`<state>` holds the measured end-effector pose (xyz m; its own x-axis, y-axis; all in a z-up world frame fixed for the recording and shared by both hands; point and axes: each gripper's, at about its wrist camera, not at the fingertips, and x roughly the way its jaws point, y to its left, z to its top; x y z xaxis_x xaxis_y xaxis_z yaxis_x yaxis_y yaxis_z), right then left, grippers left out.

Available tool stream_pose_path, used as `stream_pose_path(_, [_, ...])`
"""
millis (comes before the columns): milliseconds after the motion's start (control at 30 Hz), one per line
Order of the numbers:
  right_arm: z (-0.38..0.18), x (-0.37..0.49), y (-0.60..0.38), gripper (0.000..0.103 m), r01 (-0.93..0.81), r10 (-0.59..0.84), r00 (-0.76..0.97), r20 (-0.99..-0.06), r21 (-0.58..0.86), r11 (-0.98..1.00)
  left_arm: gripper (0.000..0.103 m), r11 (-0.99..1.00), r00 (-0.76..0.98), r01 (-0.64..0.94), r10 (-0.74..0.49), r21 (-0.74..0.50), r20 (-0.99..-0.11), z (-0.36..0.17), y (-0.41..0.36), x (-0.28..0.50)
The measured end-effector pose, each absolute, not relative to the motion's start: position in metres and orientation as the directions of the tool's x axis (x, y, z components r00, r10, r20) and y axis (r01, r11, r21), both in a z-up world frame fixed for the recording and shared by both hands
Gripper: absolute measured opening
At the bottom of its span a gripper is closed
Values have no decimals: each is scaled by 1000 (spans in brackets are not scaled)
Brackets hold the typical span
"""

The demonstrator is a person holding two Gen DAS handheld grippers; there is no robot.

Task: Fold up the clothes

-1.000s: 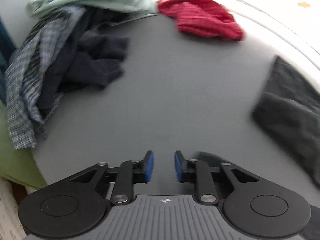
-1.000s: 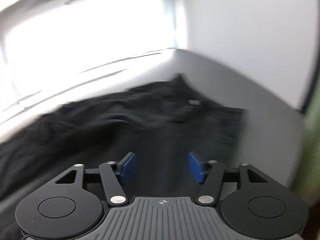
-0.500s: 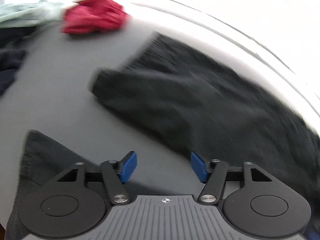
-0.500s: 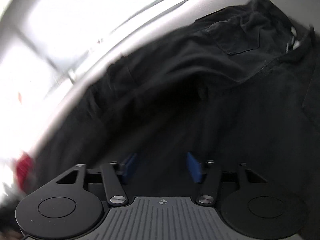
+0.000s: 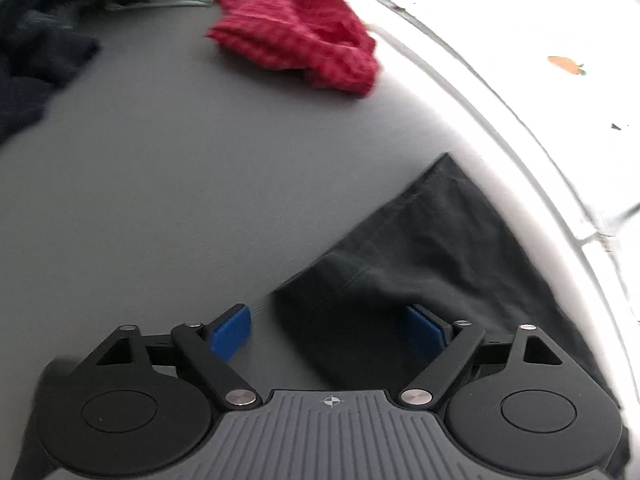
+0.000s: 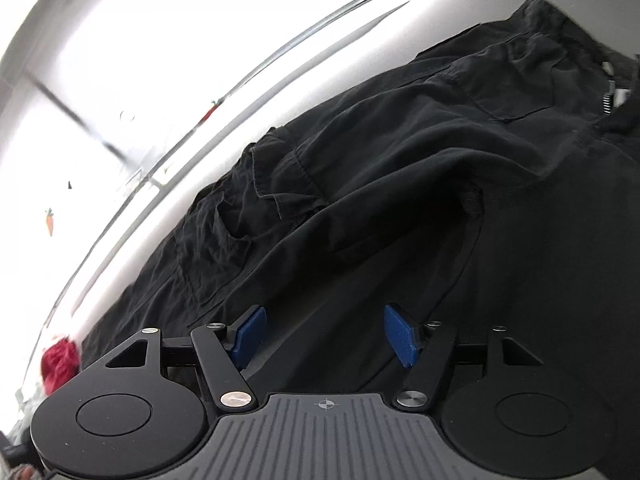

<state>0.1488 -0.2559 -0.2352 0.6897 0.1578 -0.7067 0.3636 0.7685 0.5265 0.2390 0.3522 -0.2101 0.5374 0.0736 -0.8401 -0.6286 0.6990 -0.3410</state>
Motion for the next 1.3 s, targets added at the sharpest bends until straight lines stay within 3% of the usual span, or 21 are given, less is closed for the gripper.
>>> stream_pose_path(33, [-236,146,-251,83,381,145,688,-711,524,762,54,715,520,-635,116,-292,-846,-210,349,243])
stream_pose_path(100, [-237,139,-239,83,418,120,683,-721,520,745,34,745,475,-635,171,-202,-863,-210,340,248])
stream_pose_path(167, [-239,137,-229,82,445,98,679,-728,514,734,24,735,455,-651,178,-189,-873,-207,339,248])
stream_pose_path(200, [-240,135,-224,82,457,83,679,-729,508,730,12,723,448,-663,177,-193,-876,-207,342,247])
stream_pose_path(467, [-232,140,-217,82,487,15,709,-705,504,713,10,752,447,-641,204,-153,-871,-181,357,242])
stream_pose_path(600, [-224,147,-226,82,486,-42,726,-687,469,737,11,728,396,-664,149,-170,-906,-202,376,243])
stream_pose_path(767, [-212,155,-244,82,457,-125,794,-594,449,768,12,792,399,-602,189,-101,-897,-204,366,247])
stream_pose_path(833, [-218,170,-253,82,471,-141,771,-622,405,784,12,771,389,-625,172,-122,-905,-205,371,245])
stream_pose_path(933, [-244,196,-260,78,529,-198,619,-760,216,821,12,738,379,-658,151,-151,-913,-207,378,245])
stream_pose_path(1100, [-246,191,-247,76,475,-248,548,-799,53,879,14,763,360,-639,185,-97,-915,-204,372,250])
stream_pose_path(1267, [-222,185,-255,64,464,-311,654,-689,41,885,24,834,373,-552,253,5,-893,-185,358,250])
stream_pose_path(1300, [-225,190,-258,50,460,-325,651,-686,16,888,24,840,378,-543,269,24,-886,-180,354,249])
